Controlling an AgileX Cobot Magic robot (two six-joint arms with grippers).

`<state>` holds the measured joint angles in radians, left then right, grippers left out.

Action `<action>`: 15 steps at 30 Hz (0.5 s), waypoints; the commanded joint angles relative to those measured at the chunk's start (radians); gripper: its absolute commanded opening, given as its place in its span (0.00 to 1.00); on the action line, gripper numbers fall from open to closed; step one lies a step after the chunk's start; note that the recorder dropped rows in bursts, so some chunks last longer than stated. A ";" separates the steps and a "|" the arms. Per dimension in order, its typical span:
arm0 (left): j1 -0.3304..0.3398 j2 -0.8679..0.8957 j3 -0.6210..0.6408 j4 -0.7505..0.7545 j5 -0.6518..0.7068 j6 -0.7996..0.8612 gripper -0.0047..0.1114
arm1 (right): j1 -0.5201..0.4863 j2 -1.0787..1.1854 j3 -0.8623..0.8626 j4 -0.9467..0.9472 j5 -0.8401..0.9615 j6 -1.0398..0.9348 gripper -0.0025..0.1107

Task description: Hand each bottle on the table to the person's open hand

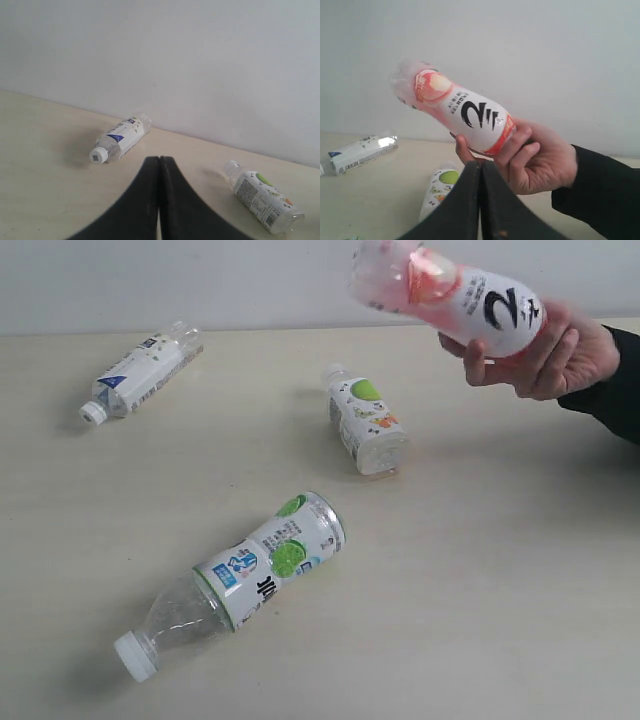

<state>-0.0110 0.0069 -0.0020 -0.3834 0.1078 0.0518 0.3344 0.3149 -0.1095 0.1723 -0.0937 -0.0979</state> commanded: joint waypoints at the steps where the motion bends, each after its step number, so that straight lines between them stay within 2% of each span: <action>1: -0.007 -0.007 0.002 0.003 0.001 0.002 0.04 | 0.003 -0.052 0.003 0.009 -0.024 -0.007 0.02; 7: -0.007 -0.007 0.002 0.003 0.001 0.002 0.04 | 0.003 -0.102 0.003 0.011 -0.052 -0.005 0.02; 12: -0.007 -0.007 0.002 0.003 0.001 0.002 0.04 | 0.003 -0.289 0.003 0.011 -0.063 -0.007 0.02; 15: -0.007 -0.007 0.002 0.003 0.001 0.002 0.04 | 0.004 -0.315 0.001 0.011 -0.087 -0.007 0.02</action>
<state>-0.0110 0.0069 -0.0020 -0.3834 0.1078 0.0518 0.3344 0.0197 -0.1095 0.1850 -0.1495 -0.0979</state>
